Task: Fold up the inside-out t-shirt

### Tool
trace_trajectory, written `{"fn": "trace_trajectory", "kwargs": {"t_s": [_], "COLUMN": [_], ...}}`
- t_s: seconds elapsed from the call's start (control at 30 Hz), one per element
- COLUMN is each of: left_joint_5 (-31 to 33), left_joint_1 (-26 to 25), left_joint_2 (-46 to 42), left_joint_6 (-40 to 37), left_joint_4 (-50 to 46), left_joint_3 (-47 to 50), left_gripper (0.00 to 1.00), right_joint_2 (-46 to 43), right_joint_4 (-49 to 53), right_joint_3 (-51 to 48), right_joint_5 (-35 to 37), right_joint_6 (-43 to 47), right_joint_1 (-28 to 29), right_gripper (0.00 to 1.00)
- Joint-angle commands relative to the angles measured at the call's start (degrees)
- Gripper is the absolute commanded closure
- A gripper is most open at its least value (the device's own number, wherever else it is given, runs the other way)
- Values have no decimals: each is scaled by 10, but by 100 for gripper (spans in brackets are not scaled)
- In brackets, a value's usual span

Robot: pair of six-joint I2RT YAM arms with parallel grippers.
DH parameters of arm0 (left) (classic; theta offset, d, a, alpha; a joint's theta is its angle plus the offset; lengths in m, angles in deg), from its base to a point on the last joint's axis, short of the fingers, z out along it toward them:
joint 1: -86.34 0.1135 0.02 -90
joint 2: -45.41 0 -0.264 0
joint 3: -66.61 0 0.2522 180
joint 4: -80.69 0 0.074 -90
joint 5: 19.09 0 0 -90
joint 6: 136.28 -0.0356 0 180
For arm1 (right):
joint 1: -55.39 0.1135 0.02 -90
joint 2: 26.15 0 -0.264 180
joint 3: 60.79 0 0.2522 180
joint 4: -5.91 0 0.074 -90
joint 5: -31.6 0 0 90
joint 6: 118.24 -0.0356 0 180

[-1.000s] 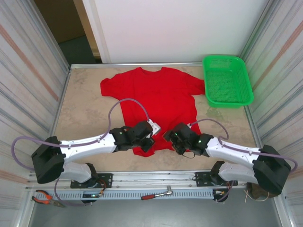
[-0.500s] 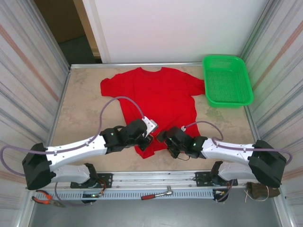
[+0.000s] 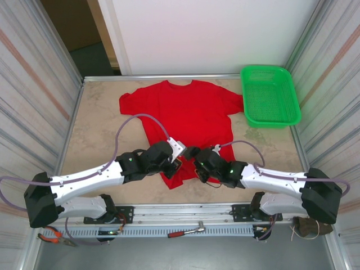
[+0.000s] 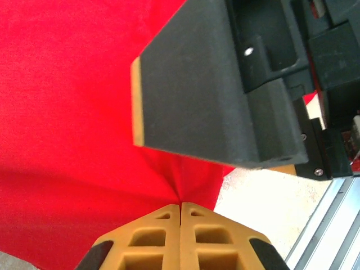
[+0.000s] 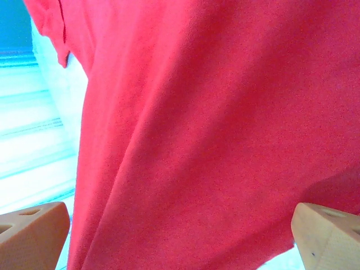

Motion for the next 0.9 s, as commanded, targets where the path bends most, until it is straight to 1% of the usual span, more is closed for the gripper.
{"fn": "trace_trajectory", "kwargs": {"t_s": [0.0,0.2,0.3,0.4,0.53,0.6,0.77,0.87], "left_joint_5": [-4,1,5,8,12,14,14,8], "left_joint_1": [-4,-4,-4,-4,-4,-4,-4,-4], "left_joint_2": [-19,-28,-31,-33,-37,-37,-44,-50], "left_joint_6": [5,4,2,2,-1,0,2,2], "left_joint_4": [-8,-11,-11,-11,-8,-8,-7,-7], "left_joint_3": [-23,-23,-23,-21,-20,-20,-20,-18], "left_gripper": [100,100,100,100,100,100,100,100], "right_joint_2": [24,46,30,-2,-44,-54,-43,-34], "right_joint_4": [-45,-69,-59,-12,54,70,61,50], "right_joint_3": [28,27,24,29,31,30,22,7], "right_joint_5": [20,25,55,96,149,169,178,205], "right_joint_6": [-24,-63,-79,-94,-145,-170,-219,-245], "right_joint_1": [13,33,55,82,124,140,155,154], "right_gripper": [1,1,1,1,1,1,1,1]}}
